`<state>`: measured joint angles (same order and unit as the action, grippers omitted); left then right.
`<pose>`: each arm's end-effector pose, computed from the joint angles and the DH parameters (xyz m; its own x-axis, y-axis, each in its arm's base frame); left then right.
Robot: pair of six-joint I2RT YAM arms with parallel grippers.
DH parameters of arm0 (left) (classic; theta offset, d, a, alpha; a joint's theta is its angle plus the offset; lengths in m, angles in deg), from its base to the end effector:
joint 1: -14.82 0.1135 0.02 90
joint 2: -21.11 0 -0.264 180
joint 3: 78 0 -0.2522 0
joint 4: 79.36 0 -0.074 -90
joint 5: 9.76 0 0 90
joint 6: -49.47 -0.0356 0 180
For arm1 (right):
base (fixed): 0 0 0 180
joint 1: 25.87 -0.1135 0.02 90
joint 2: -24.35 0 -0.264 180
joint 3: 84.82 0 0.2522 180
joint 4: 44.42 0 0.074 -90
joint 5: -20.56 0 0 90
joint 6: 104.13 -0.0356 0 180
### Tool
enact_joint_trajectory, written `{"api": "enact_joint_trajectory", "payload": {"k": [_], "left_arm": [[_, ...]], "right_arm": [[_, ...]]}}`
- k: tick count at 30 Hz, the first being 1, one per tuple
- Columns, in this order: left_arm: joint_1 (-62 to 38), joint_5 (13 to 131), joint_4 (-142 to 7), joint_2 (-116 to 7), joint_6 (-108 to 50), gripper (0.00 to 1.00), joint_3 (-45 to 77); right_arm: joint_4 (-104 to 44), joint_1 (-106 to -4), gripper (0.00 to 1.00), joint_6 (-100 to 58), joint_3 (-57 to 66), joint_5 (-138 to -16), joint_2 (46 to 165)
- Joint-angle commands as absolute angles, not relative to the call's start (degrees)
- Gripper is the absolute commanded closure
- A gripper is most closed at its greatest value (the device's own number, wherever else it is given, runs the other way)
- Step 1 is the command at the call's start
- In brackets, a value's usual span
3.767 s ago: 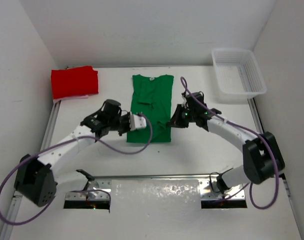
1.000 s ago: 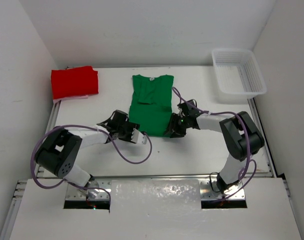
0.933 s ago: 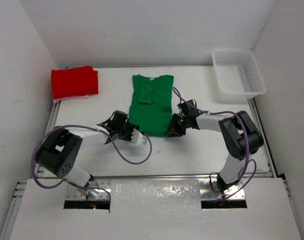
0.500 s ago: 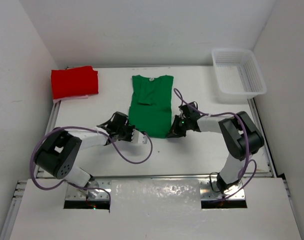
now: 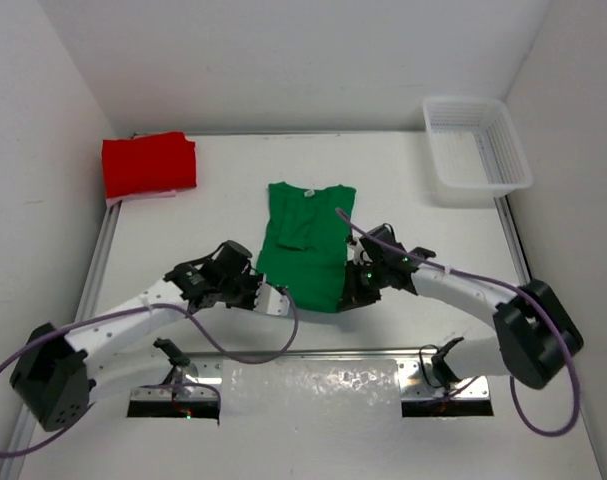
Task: Fold and stack the t-shirts
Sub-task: Grab one side of the 2/3 rectangular tshirt with both arms, then fold the long partially folded tshirt into a neat square
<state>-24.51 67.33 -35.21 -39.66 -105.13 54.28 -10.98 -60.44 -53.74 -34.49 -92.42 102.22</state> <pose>0.1463 -0.1302 0.1956 0.3637 0.8403 -0.4020 0.8925 -0.1907 0.4088 0.1897 0.1476 0.1616 -0.9872 0.0326 -0.1561 -0.0635 0.8176 0.5723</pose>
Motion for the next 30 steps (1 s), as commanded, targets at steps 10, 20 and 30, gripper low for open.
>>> {"api": "enact_joint_trajectory", "payload": {"k": [10, 20, 30], "left_arm": [[-22.4, 59.9, -14.7, -38.6, -87.5, 1.0, 34.9], [-4.7, 50.7, -23.6, -52.7, -81.8, 1.0, 22.5], [-2.2, 54.5, -31.7, -62.0, -75.8, 1.0, 19.3]], "right_arm": [[12.6, -63.8, 1.0, -52.3, -22.1, -89.9, 90.9], [12.3, -50.9, 1.0, -44.7, -7.9, -91.0, 103.5], [2.4, -45.9, 1.0, -46.5, -5.1, -96.9, 115.3]]}}
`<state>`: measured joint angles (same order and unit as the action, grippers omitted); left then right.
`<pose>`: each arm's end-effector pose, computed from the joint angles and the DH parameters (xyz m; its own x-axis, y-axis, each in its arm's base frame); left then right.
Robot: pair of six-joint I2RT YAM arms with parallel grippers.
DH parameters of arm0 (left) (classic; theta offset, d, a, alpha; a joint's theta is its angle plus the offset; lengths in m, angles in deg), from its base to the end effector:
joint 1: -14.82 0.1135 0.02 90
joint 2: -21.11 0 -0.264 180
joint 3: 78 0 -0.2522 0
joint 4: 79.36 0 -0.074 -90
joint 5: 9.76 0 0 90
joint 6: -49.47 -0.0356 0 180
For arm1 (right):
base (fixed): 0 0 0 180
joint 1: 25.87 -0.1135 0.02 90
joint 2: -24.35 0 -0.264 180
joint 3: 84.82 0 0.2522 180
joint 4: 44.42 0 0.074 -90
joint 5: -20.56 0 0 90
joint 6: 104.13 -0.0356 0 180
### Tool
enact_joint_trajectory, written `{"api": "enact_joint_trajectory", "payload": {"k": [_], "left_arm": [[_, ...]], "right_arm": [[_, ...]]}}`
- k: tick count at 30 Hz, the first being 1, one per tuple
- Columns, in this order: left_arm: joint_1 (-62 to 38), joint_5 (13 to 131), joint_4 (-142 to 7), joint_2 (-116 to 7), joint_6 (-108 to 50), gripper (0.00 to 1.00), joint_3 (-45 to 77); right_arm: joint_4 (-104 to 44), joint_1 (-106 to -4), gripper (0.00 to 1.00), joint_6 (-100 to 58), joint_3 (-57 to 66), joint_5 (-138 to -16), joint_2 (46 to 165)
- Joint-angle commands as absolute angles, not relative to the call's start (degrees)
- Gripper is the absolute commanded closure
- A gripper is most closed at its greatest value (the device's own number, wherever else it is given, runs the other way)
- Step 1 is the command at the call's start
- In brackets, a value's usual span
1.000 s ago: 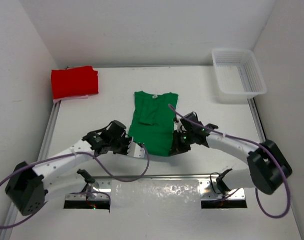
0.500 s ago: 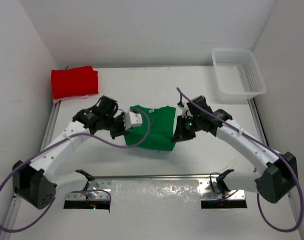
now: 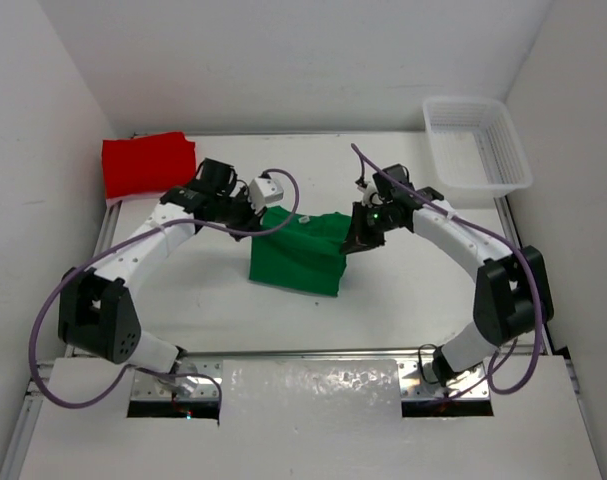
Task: Fold and stack the t-shirts
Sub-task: Fold the long partially folded tshirt into a neat square
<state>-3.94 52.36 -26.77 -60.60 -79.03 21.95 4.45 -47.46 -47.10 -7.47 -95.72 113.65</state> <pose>0.2746 -0.1108 0.2818 -0.2634 0.6706 -0.6935 0.9033 0.4238 0.0667 0.2872 0.1306 0.2328 -0.9699 0.1410 -0.1987 -0.0034 0.8077 0.5896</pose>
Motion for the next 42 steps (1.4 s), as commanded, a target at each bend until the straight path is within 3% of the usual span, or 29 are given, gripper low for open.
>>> {"api": "enact_joint_trajectory", "payload": {"k": [1, 23, 26, 27, 29, 31, 34, 39, 41, 42], "left_arm": [[-2.1, 55.4, -33.0, -62.7, -75.3, 1.0, 19.0], [-1.1, 61.5, -44.8, -85.6, -67.3, 1.0, 1.5], [-1.2, 61.9, -47.8, -88.3, -65.9, 1.0, -0.4], [-1.2, 62.1, -48.5, -90.2, -65.3, 0.98, -1.1], [-1.3, 62.8, -49.2, -92.7, -64.1, 0.85, -3.7], [-1.5, 64.2, -50.7, -95.8, -63.2, 0.73, -5.4], [-1.5, 67.4, -55.9, -100.1, -60.9, 0.66, -8.2], [-1.2, 77.4, -58.3, -108.2, -57.0, 0.65, -18.8], [0.3, 76.7, -54.7, -108.4, -55.3, 0.65, -22.0], [1.3, 73.9, -53.7, -107.8, -54.1, 0.65, -23.1]], "right_arm": [[2.1, -45.7, 1.0, -46.6, -4.7, -96.9, 115.6], [-9.0, -37.7, 0.99, -53.0, 3.4, -95.5, 131.9], [-10.0, -36.5, 0.93, -54.0, 4.1, -94.7, 133.5], [-10.3, -36.2, 0.9, -54.6, 4.0, -94.3, 133.9], [-11.4, -35.7, 0.8, -55.1, 4.2, -93.2, 134.8], [-13.2, -34.8, 0.79, -55.9, 4.5, -91.9, 136.7], [-17.8, -32.8, 0.7, -57.3, 5.7, -86.9, 139.0], [-17.7, -32.4, 0.76, -50.9, 12.5, -78.7, 140.9], [-15.5, -33.3, 0.73, -47.3, 10.8, -77.8, 137.4], [-15.3, -34.4, 0.66, -46.3, 9.2, -77.8, 135.8]]}}
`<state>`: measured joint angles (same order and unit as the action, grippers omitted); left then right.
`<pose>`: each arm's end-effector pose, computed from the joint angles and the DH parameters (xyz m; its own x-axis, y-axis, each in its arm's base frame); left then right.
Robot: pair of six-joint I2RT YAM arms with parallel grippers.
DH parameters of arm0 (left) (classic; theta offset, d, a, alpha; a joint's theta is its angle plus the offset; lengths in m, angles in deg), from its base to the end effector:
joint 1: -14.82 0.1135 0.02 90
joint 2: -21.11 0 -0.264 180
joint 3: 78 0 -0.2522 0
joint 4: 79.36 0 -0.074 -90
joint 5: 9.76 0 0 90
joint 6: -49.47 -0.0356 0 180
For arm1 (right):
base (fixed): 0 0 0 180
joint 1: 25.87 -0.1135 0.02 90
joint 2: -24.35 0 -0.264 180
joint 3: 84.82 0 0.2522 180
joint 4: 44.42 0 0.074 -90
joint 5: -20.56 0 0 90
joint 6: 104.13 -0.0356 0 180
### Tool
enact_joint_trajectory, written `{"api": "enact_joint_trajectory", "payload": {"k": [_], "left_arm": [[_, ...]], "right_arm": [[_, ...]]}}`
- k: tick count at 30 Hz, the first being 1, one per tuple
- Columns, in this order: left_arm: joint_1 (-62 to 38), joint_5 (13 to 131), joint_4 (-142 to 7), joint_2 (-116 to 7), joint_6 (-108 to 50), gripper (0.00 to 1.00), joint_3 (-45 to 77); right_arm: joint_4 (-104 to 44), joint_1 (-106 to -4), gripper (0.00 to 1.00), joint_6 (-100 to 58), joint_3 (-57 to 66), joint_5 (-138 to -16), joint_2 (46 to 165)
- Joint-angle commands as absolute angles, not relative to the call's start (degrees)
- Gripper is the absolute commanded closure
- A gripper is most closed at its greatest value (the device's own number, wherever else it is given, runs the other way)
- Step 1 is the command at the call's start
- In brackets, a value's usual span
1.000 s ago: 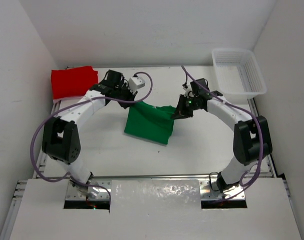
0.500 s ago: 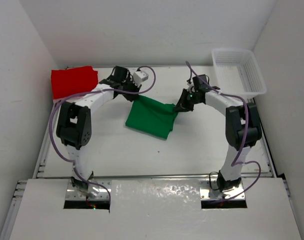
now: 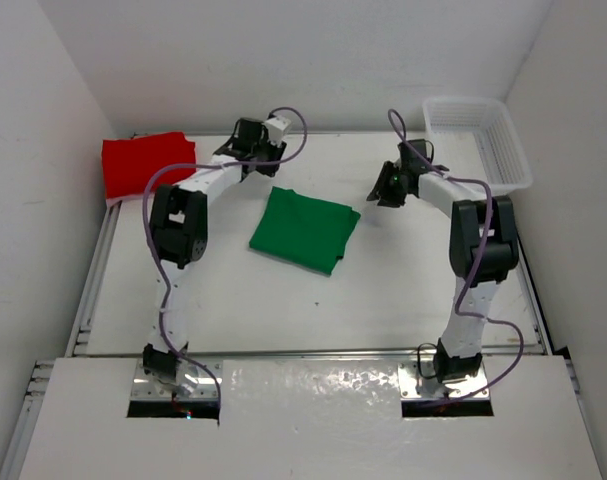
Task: Fold and stack the t-shirts
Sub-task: Fold the long partially folded tshirt into a neat square
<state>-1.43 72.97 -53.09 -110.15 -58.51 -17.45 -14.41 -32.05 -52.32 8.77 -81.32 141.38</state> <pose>0.5047 -0.1518 0.1929 -0.4480 0.4495 -0.7728 0.5378 0.8260 0.1687 0.4329 0.0542 0.1609 -0.7682 0.5254 -0.3658 0.3152 0.8078 0.4982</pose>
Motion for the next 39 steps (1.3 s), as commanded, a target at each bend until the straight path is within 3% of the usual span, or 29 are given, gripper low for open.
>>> {"api": "enact_joint_trajectory", "payload": {"k": [1, 5, 7, 9, 10, 12, 24, 28, 30, 35, 39], "left_arm": [[3.7, 70.8, -52.9, -107.0, -52.7, 0.64, -22.9], [6.6, 58.9, -50.3, -102.6, -48.8, 0.55, -17.7], [6.5, 57.7, -51.4, -101.4, -49.1, 0.51, -12.2], [6.8, 59.7, -52.5, -99.8, -47.9, 0.51, -7.9], [7.1, 60.8, -53.5, -99.3, -46.5, 0.51, -6.6], [8.7, 61.6, -54.9, -96.9, -44.8, 0.52, -2.9], [11.0, 63.2, -57.9, -88.0, -31.9, 0.51, 13.3], [11.7, 62.6, -60.7, -85.6, -30.4, 0.51, 15.8], [12.1, 62.2, -60.2, -85.9, -31.8, 0.51, 14.5], [12.8, 60.2, -60.6, -87.8, -34.0, 0.5, 11.7], [12.7, 56.1, -61.6, -91.0, -35.7, 0.45, 9.6]], "right_arm": [[-14.8, -34.8, 0.63, -46.0, 7.3, -77.4, 134.1], [-19.5, -35.6, 0.55, -48.7, -3.5, -78.8, 129.1], [-16.9, -36.2, 0.57, -50.0, -2.4, -77.9, 131.2], [-13.3, -36.4, 0.63, -50.4, 2.1, -76.0, 136.6], [-10.2, -36.5, 0.74, -50.4, 4.0, -76.0, 138.5], [-8.4, -36.9, 0.79, -50.3, 8.5, -76.6, 143.3], [-1.9, -41.1, 0.88, -48.7, 37.2, -81.8, 163.5], [4.0, -40.6, 0.84, -45.7, 46.5, -77.8, 166.7], [4.1, -39.1, 0.74, -44.5, 45.1, -76.9, 164.3], [-0.7, -36.9, 0.62, -41.7, 31.1, -75.7, 151.0], [-8.2, -37.9, 0.56, -40.2, 21.2, -82.9, 144.2]]}}
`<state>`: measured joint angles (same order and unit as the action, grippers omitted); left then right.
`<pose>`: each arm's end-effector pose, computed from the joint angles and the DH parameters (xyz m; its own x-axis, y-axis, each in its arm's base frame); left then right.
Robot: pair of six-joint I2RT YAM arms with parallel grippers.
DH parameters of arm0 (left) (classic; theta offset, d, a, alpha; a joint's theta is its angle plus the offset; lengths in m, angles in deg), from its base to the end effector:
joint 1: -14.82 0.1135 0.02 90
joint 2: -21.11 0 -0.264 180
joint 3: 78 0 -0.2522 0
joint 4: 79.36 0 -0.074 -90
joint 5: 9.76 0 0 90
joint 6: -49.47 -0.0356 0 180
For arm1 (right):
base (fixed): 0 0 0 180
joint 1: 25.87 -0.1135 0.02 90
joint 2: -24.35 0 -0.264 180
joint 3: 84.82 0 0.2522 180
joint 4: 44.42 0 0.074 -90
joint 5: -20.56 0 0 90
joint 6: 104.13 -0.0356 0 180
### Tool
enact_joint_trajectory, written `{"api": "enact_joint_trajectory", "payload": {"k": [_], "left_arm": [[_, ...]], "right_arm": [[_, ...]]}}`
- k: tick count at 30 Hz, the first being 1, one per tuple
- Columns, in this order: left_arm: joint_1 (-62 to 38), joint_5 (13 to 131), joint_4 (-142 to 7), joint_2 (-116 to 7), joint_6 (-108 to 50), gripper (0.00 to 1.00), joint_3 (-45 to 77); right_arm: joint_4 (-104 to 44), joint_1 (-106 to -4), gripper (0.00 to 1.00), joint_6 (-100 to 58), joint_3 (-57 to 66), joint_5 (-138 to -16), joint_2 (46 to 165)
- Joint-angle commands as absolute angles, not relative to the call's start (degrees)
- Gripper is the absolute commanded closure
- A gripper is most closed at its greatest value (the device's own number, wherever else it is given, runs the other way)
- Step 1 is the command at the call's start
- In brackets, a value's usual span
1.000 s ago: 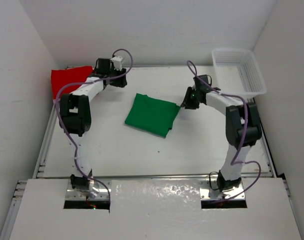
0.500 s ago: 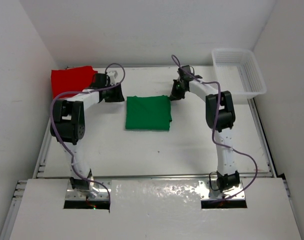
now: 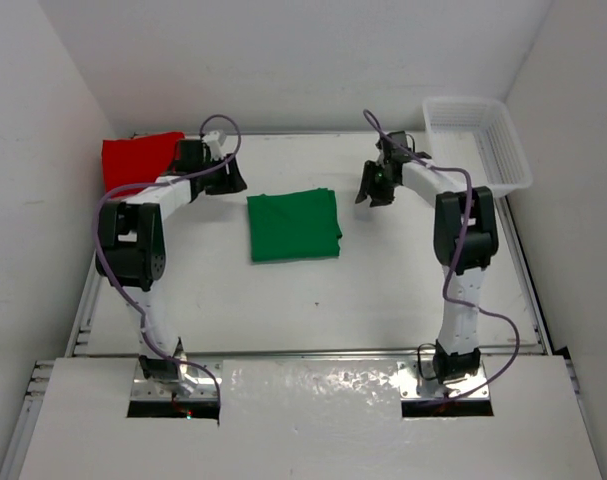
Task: Fold and stack the t-shirts
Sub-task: Fold the long partially folded tshirt into a neat square
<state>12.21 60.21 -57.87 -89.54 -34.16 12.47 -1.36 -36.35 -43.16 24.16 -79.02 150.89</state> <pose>0.4264 -0.0316 0.1969 -0.7048 -0.0722 -0.7057 0.2177 0.9248 -0.3121 0.4622 0.0915 0.1544 -0.8752 0.3247 -0.3586 0.1888 0.9117 0.3649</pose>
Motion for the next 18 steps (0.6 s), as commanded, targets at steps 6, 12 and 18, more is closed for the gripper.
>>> {"api": "enact_joint_trajectory", "payload": {"k": [6, 12, 18], "left_arm": [[12.5, 52.5, -63.7, -93.8, -37.3, 0.41, 9.0], [11.7, 52.5, -61.8, -96.1, -37.4, 0.42, 7.5], [10.2, 52.8, -62.7, -96.4, -37.6, 0.43, 8.4]], "right_arm": [[-13.8, -41.6, 0.54, -34.5, 21.3, -83.4, 145.4], [-9.5, -42.9, 0.58, -35.2, 39.6, -85.9, 157.3], [-10.3, -43.4, 0.58, -36.5, 41.0, -85.6, 161.1]]}}
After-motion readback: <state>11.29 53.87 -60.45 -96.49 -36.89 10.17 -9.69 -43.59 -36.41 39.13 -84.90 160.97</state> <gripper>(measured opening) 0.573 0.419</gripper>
